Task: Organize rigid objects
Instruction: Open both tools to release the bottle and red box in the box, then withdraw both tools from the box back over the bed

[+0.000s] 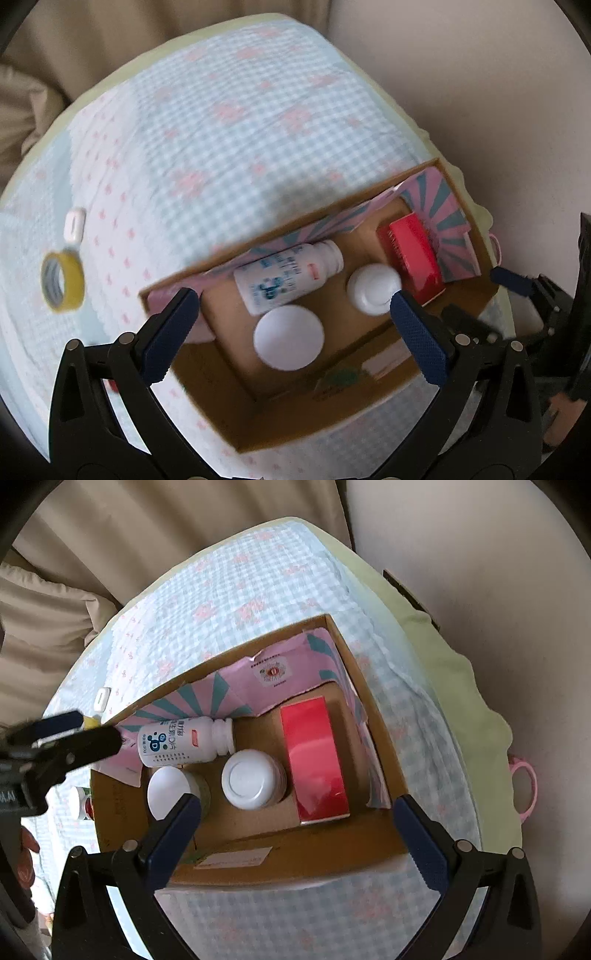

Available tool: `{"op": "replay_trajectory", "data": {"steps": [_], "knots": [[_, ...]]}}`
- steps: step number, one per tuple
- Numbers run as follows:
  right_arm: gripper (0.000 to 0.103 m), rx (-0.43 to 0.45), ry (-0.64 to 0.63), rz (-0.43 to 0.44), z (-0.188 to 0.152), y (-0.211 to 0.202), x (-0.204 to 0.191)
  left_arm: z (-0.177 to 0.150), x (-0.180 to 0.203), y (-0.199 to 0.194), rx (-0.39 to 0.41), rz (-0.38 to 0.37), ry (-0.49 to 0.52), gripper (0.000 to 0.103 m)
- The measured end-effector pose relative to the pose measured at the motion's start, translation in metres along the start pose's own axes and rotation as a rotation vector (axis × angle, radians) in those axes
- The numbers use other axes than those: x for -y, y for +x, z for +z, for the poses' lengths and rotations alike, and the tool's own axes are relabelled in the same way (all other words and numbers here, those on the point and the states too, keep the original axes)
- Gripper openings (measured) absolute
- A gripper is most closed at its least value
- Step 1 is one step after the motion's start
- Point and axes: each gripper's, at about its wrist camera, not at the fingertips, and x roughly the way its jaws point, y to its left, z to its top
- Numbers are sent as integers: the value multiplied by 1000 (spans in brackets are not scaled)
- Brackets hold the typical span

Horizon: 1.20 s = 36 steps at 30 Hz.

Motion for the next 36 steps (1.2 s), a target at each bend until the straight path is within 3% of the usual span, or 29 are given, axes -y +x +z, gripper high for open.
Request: {"op": "replay_trajectory", "data": {"steps": [8,22,27,36], "knots": [[103,36,-2,-9,2,-20,-5,-23,-14,-25,18,-6,-39,103],[103,156,-28,-42,-13,-95,-37,-73,-38,-120,144,-4,-78,103],[103,203,-71,-75,-28,-128,-70,-106,-67,-160,185,0,-99,103],[103,293,-174,-77,-63,-178,-167,-171,-140,-231,276,46,-122,103]]}}
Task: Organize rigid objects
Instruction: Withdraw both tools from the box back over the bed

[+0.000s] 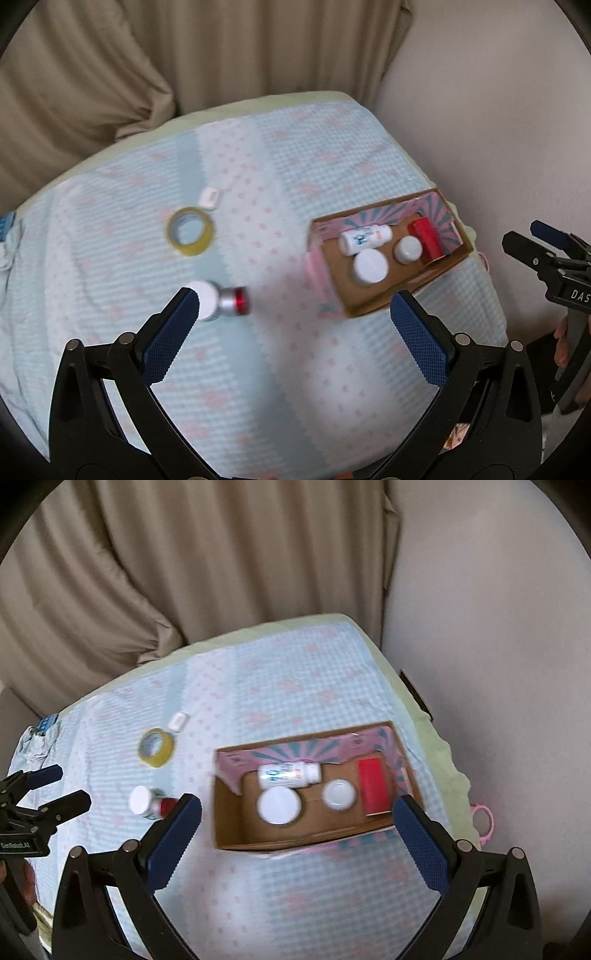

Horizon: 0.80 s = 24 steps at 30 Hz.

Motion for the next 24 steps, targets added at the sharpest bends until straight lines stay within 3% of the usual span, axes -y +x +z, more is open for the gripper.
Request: {"op": "replay_trajectory", "data": {"steps": [5,12,24], "knots": [[103,11,-13,15,-9,-14,-61,-21,-61,-35,29,14,-25,103],[103,-16,-32,26,-28,-10,-140,-47,-137,-52,24,9,-36,103],[103,-108,-149,65,-56,33,-224,-49,-216,8,-68,-21,-74,103]]}}
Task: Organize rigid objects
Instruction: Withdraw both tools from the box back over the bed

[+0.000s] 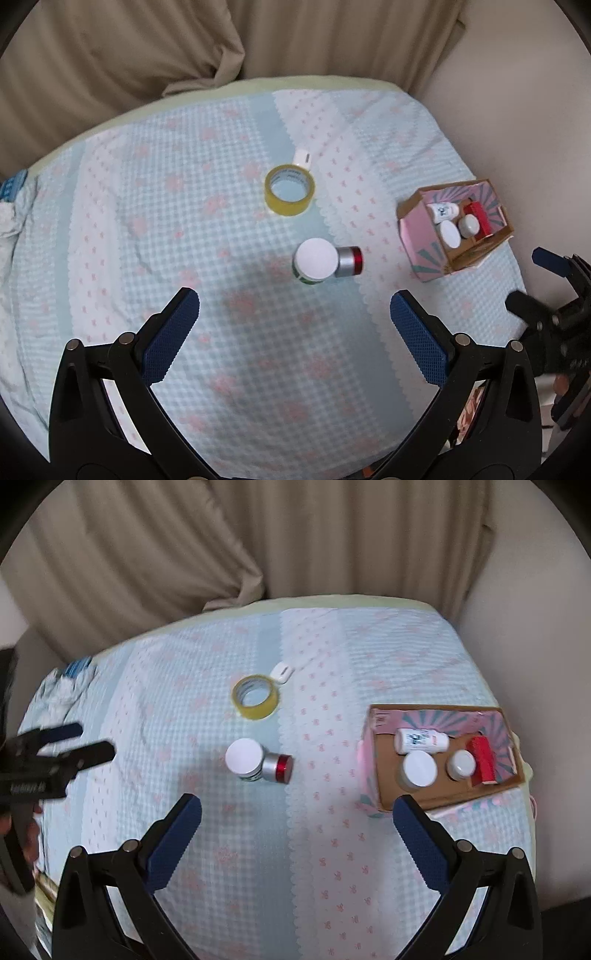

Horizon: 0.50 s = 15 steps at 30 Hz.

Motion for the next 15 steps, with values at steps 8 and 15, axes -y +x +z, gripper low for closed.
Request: {"op": "replay_trajectory", "data": {"steps": [8,15], "knots": [[103,-59,-225,38,14,57,-16,34,-16,65,-76,-22,16,103],[103,-141,-479,65,30,127,-26,72,-15,170,-166,-24,99,103]]}}
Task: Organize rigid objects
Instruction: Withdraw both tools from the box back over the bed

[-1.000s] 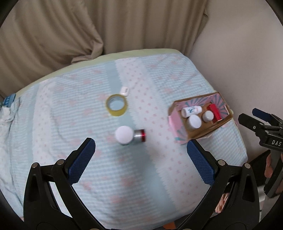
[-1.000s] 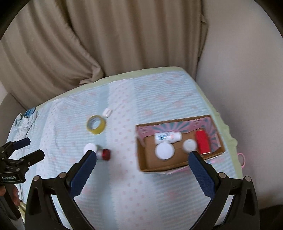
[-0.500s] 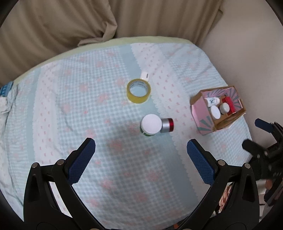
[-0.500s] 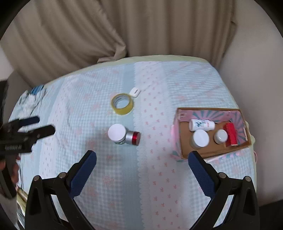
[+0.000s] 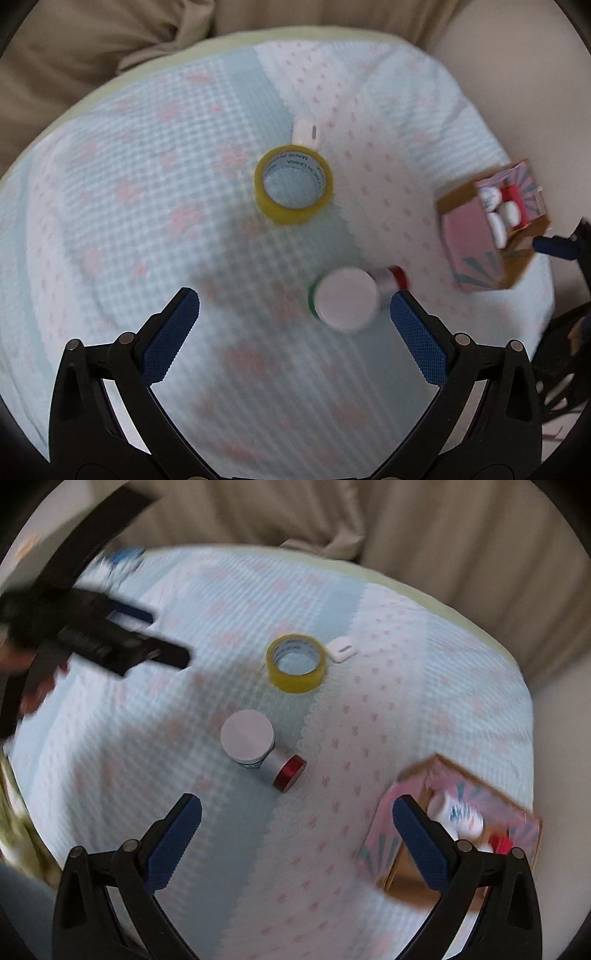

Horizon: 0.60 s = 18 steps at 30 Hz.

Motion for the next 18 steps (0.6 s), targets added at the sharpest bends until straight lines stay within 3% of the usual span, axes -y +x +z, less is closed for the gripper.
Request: {"op": "replay_trajectory", "data": {"steps": [8,18], "knots": [[103,-94,-303,49,13,101,-9,33,0,119,-35,-12,79,103],[103,-122,-506,104,4,161,-33,59,8,166,28,14,139,103]]}}
